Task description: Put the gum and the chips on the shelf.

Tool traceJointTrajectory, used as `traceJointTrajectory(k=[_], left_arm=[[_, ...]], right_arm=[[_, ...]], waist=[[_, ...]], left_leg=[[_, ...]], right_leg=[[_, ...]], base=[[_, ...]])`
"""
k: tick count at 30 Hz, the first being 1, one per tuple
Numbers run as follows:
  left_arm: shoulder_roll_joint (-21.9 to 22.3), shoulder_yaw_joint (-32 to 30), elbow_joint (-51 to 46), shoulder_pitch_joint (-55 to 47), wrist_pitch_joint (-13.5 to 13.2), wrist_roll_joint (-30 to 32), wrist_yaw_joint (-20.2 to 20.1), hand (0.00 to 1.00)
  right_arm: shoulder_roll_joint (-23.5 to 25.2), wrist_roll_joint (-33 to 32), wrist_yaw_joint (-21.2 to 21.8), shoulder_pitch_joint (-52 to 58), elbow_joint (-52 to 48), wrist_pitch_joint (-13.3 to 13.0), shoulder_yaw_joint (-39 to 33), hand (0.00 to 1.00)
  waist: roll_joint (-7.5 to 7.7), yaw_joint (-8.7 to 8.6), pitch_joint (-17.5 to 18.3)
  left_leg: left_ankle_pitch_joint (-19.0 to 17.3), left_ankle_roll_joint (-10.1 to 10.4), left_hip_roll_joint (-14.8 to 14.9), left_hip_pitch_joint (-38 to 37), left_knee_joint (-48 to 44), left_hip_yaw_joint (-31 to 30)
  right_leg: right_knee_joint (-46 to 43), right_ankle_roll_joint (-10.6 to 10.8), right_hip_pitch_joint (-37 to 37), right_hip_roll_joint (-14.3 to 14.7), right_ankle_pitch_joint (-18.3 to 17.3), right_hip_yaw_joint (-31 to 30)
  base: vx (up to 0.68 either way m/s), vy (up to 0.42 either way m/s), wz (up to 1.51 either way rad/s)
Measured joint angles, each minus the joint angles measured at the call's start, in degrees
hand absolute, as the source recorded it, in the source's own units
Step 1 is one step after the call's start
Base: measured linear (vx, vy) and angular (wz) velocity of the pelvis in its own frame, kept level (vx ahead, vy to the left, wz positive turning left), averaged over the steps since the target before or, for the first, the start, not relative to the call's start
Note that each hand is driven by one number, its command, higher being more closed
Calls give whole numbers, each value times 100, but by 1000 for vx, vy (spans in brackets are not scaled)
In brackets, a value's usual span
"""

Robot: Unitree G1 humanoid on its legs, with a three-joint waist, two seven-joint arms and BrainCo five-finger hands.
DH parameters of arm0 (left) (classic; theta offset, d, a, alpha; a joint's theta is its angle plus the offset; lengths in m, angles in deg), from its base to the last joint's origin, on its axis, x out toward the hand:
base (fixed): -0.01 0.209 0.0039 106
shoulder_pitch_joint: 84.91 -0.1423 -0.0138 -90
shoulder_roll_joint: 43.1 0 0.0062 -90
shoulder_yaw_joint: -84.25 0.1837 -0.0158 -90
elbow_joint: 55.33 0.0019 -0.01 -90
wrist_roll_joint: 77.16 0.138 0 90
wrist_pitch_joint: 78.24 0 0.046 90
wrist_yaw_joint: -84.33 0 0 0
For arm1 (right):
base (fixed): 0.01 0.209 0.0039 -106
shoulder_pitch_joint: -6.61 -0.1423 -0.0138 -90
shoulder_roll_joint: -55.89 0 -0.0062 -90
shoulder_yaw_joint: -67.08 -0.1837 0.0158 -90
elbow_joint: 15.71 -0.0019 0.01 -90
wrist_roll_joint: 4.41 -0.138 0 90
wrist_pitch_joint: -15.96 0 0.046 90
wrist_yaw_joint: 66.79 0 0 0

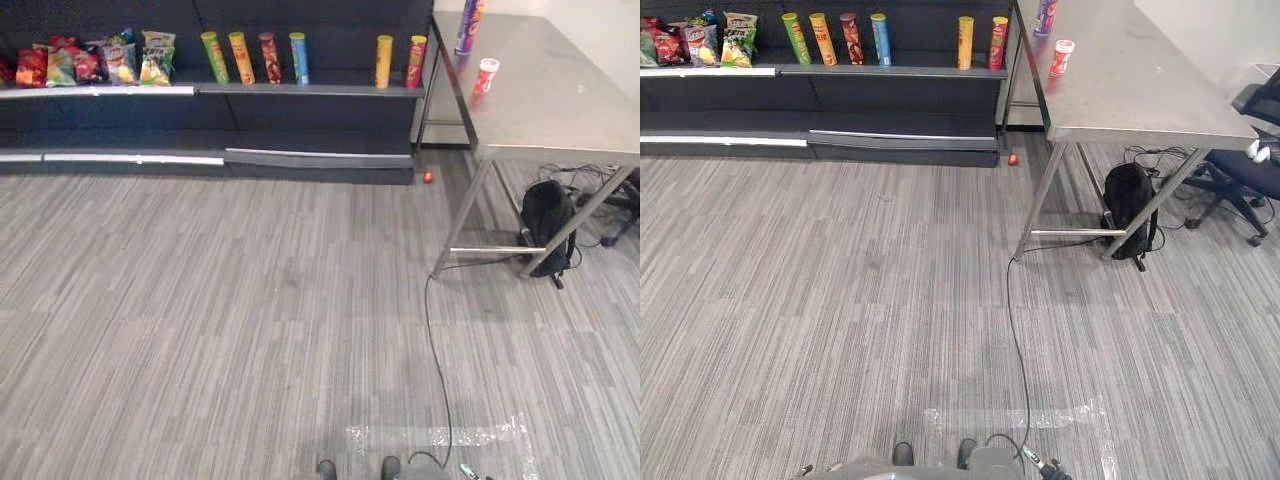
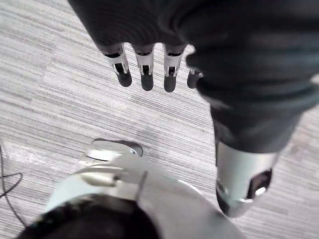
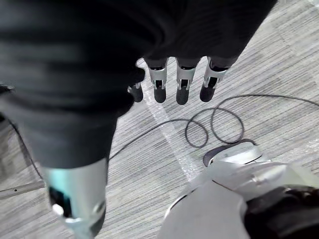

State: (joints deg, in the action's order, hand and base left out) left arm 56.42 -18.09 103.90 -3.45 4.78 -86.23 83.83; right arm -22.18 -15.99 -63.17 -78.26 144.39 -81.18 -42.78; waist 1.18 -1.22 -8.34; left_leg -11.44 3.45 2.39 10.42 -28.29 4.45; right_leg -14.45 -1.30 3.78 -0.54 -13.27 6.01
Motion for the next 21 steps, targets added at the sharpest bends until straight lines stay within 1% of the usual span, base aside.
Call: traceJointTrajectory(k=[1,2,3,4,5,6,7,8,9,10,11,12,13,14,15,16,17,18,19,20,21], left_arm=[[28,-9,-59,1,0,-72,1,0],[78,-34,-96,-10,5,-178,4,0],[134,-108,-99,-24,6,-218,5,0],[154,-114,-98,-27,4,-403,0,0],[165,-127,-100,-28,0,-479,-4,0],[183,-139,-103,-14,-5,-615,-5,0],[191,-158,-103,-22,-5,-617,-8,0],[196,-170,-103,-25,-4,-617,-9,0],[218,-231,-104,-30,-4,-613,-5,0],[232,-275,-104,-31,-5,-610,-2,0],[284,-416,-111,-37,-7,-609,13,0],[298,-532,-143,-41,-5,-601,8,0],[291,-605,-165,-81,-12,-600,6,0],[259,-752,-232,-144,-45,-598,13,0],[261,-859,-261,-157,-68,-597,21,0],[256,-904,-261,-158,-67,-587,26,0],[228,-918,-236,-162,-66,-580,26,0],[223,-914,-199,-155,-66,-576,26,0],[223,-898,-153,-154,-64,-573,28,0],[206,-838,-131,-152,-52,-552,28,0],[140,-707,-122,-154,-31,-507,27,0]], right_arm=[[-2,-2,7,20,-15,-39,22,0],[-27,-13,7,23,-31,-73,37,0],[-45,-23,8,39,-104,-81,55,0],[-49,-10,11,75,-172,-83,63,0],[-56,-7,13,76,-170,-81,62,0],[-62,-9,19,66,-170,-80,64,0],[-63,-11,27,49,-201,-82,96,0],[-64,-11,27,64,-242,-84,143,0],[-87,-18,21,90,-309,-95,274,0],[-96,-17,14,103,-339,-95,327,0],[-140,-10,-10,149,-445,-110,526,0],[-155,-2,-42,155,-460,-113,646,0],[-137,19,-62,155,-459,-114,697,0],[-34,33,-64,116,-408,-117,676,0],[66,37,-58,73,-413,-146,668,0],[198,35,-47,60,-429,-191,648,0],[338,46,-21,44,-419,-192,537,0],[359,49,19,38,-407,-180,468,0],[360,59,62,43,-387,-174,377,0],[361,96,63,34,-383,-169,227,0],[360,131,58,-2,-385,-169,173,0]], waist=[[15,16,-59],[-40,61,-76],[-106,77,-93],[-124,82,-98],[-124,108,-99],[-122,168,-98],[-123,191,-99],[-123,192,-105],[-134,187,-110],[-136,189,-111],[-154,205,-108],[-107,286,-80],[-69,327,-19],[120,413,149],[189,436,247],[220,434,320],[273,430,455],[269,420,503],[249,412,560],[227,405,564],[235,360,557]], left_leg=[[47,38,63,253,-538,-19],[50,17,150,495,-1140,-38],[-31,31,231,697,-1457,-32],[-92,23,236,874,-1442,-46],[-91,23,234,961,-1329,-49],[-69,9,234,1127,-879,-60],[70,-10,236,1249,-243,-57],[179,-4,237,1283,100,-49],[458,1,261,1337,783,-37],[575,12,277,1348,1035,-29],[858,64,352,1352,1643,-36],[1369,67,387,1362,1601,123],[1547,-9,340,1340,1481,226],[1200,-222,208,1462,1091,462],[959,-358,149,1566,861,576],[866,-503,82,1606,660,657],[739,-686,-28,1543,508,796],[694,-747,-91,1463,542,813],[652,-794,-158,1289,677,835],[578,-802,-230,919,952,849],[450,-815,-292,502,1264,869]], right_leg=[[1,-22,-74,29,-13,-2],[1,-56,-173,65,-35,-7],[12,-57,-320,83,-99,-33],[33,-44,-424,74,-160,-89],[34,-36,-434,56,-188,-124],[38,-30,-421,9,-235,-212],[59,-28,-410,-39,-275,-267],[70,5,-424,-65,-312,-297],[125,73,-514,-118,-407,-331],[145,96,-559,-136,-454,-349],[180,232,-724,-186,-626,-413],[229,313,-870,-287,-792,-531],[295,288,-939,-392,-856,-609],[423,192,-1010,-636,-858,-749],[434,182,-965,-714,-690,-910],[385,272,-939,-803,-486,-1046],[136,331,-855,-926,-231,-1278],[-36,355,-802,-954,-95,-1315],[-408,390,-689,-961,157,-1386],[-1207,573,-425,-932,576,-1478],[-2240,817,-18,-909,1195,-1476]], base=[[11,-89,-8],[73,-28,-15],[123,4,-10],[191,40,-5],[216,79,-18],[266,130,-31],[244,140,-33],[312,175,-24],[287,161,-13],[407,239,-17],[463,299,-26],[487,322,-37],[539,336,-52],[587,279,-53],[596,266,-43],[681,316,-21],[551,294,-5],[630,344,0],[491,267,-3],[525,298,-9],[399,228,-11]])
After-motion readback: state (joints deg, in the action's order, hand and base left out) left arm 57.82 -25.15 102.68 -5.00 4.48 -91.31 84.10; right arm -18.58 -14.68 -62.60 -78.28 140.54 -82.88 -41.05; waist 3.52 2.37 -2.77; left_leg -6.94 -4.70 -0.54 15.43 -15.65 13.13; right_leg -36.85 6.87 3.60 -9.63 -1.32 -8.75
